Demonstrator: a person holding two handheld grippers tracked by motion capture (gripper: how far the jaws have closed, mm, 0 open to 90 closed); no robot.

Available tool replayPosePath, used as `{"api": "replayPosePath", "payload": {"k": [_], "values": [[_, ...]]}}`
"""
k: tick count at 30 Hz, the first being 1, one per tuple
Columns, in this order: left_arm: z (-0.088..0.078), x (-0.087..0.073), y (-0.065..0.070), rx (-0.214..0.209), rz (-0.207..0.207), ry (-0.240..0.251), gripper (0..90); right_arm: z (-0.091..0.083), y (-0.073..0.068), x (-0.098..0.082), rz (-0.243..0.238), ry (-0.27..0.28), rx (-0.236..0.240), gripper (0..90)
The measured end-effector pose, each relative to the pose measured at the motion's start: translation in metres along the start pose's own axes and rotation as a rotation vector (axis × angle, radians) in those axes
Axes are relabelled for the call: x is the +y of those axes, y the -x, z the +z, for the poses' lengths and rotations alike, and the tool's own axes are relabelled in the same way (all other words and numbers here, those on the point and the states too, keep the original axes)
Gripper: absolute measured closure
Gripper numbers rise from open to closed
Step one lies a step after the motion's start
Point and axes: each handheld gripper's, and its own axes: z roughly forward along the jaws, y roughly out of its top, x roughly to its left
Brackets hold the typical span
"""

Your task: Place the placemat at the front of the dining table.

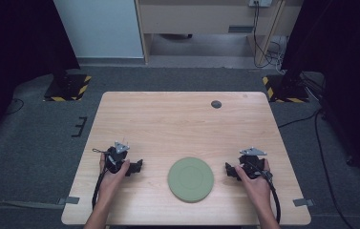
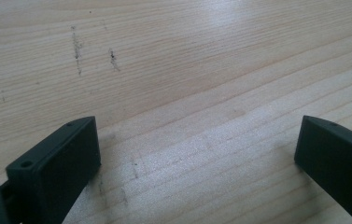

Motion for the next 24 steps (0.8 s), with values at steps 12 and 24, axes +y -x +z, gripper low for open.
{"api": "replayPosePath", "payload": {"k": [12, 24], "values": [[-0.011, -0.008, 0.011, -0.068, 0.012, 0.043, 3.4, -0.011, -0.007, 0.0, -0.015, 0.027, 0.001, 5.1], [-0.023, -0.007, 0.037, -0.121, 0.102, 0.076, 4.9, -0.025, -0.024, -0.004, -0.12, 0.033, 0.059, 4.3]]}}
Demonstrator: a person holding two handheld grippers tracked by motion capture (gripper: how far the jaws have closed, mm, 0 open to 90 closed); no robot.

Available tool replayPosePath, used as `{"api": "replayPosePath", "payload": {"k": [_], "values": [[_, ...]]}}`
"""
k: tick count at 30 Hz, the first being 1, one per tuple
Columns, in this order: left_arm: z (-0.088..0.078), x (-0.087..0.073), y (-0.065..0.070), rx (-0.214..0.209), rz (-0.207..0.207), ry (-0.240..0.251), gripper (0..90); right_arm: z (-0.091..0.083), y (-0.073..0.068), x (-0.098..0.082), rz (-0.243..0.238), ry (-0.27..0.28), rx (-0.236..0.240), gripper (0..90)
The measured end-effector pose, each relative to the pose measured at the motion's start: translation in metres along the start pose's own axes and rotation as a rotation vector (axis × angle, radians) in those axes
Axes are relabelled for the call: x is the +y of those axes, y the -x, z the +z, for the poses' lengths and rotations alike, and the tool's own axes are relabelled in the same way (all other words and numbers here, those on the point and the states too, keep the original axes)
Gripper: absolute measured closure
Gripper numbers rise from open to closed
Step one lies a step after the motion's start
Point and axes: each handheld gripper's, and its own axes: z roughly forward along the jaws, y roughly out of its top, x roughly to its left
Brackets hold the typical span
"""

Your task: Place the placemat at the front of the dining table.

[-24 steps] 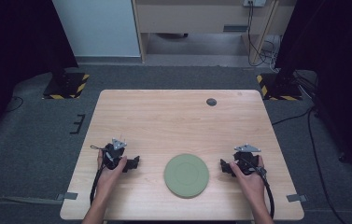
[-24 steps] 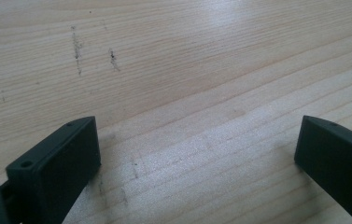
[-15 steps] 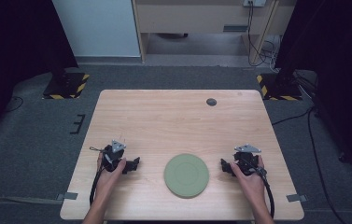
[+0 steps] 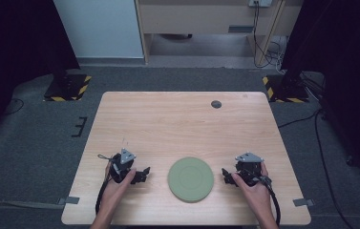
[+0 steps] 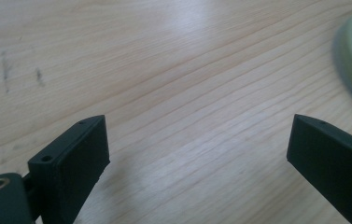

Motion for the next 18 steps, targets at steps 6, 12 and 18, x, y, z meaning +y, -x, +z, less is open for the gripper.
{"api": "replayPosePath", "payload": {"k": [6, 12, 18], "values": [[-0.005, -0.003, 0.012, -0.048, 0.02, -0.01, 4.6, -0.003, -0.009, 0.0, -0.043, -0.005, 0.023, 4.5], [-0.004, -0.004, 0.019, -0.052, 0.037, -0.02, 4.7, -0.003, -0.014, 0.001, -0.044, 0.001, 0.036, 4.4], [-0.002, -0.002, 0.028, -0.071, 0.057, -0.022, 4.5, -0.007, -0.02, -0.001, -0.061, 0.005, 0.058, 4.3]]}}
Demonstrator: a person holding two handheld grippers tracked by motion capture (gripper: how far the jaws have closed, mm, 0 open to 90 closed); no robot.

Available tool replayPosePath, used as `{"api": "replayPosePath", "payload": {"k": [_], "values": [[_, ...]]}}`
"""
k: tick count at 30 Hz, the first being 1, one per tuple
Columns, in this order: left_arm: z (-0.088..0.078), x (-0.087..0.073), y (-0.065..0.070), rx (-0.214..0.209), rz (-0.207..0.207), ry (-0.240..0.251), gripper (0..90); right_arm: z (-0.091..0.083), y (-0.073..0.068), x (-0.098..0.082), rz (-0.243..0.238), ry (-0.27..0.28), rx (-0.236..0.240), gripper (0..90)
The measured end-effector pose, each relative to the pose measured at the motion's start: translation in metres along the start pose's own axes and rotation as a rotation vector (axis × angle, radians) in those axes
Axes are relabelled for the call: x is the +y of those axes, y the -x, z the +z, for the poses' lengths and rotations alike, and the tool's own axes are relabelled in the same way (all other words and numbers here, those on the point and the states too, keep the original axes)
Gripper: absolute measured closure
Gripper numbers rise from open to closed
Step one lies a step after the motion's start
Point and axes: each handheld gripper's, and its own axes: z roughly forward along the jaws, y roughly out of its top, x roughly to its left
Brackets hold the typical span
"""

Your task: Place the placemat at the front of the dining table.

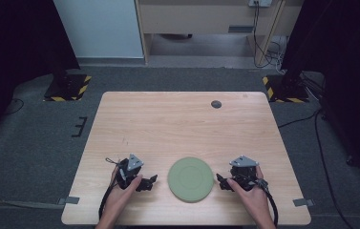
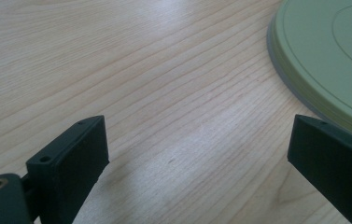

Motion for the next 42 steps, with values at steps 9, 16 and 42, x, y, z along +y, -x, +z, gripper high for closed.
{"api": "replayPosePath", "payload": {"k": [9, 16, 42], "values": [[0.005, 0.001, 0.01, -0.027, 0.031, -0.003, 4.1, 0.0, -0.01, -0.004, -0.054, -0.02, 0.007, 4.6], [0.004, 0.004, 0.012, -0.046, 0.005, 0.004, 4.0, -0.001, -0.011, -0.003, -0.054, -0.013, 0.015, 4.4], [0.012, 0.007, 0.029, -0.101, 0.045, -0.014, 3.0, -0.003, -0.023, -0.002, -0.115, -0.008, 0.038, 4.9]]}}
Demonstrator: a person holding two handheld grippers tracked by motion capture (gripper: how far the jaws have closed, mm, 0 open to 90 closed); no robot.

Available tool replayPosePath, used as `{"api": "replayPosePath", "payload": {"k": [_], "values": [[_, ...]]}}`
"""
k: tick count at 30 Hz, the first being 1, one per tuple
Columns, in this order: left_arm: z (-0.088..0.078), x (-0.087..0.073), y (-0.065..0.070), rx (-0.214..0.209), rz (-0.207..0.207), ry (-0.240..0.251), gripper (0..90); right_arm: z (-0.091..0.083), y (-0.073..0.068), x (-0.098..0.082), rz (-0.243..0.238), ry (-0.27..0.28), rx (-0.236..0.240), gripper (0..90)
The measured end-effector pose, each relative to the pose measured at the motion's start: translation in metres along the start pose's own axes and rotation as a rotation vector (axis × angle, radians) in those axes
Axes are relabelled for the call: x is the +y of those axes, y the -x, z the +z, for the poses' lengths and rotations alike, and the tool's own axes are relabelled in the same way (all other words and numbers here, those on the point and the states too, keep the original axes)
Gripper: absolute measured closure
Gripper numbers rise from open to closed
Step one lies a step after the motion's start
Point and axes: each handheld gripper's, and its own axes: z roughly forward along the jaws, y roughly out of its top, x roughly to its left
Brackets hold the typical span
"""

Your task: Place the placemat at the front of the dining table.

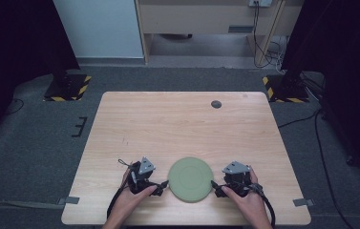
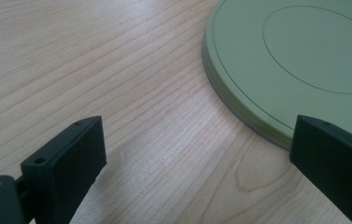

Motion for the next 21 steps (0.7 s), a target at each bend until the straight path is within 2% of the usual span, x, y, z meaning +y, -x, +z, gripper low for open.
{"api": "replayPosePath", "payload": {"k": [7, 15, 21], "values": [[0.0011, -0.0006, -0.0004, -0.003, -0.009, -0.002, 3.1, -0.0006, -0.0015, 0.001, -0.007, 0.002, 0.004, 5.3], [0.0049, -0.0003, 0.0031, -0.003, 0.002, -0.009, 3.1, -0.0007, -0.0007, 0.0006, -0.009, -0.002, 0.026, 5.2], [0.0069, -0.0004, 0.0041, 0.004, 0.007, -0.007, 2.6, -0.0002, -0.0003, 0.0004, -0.007, -0.001, 0.025, 4.3]]}}
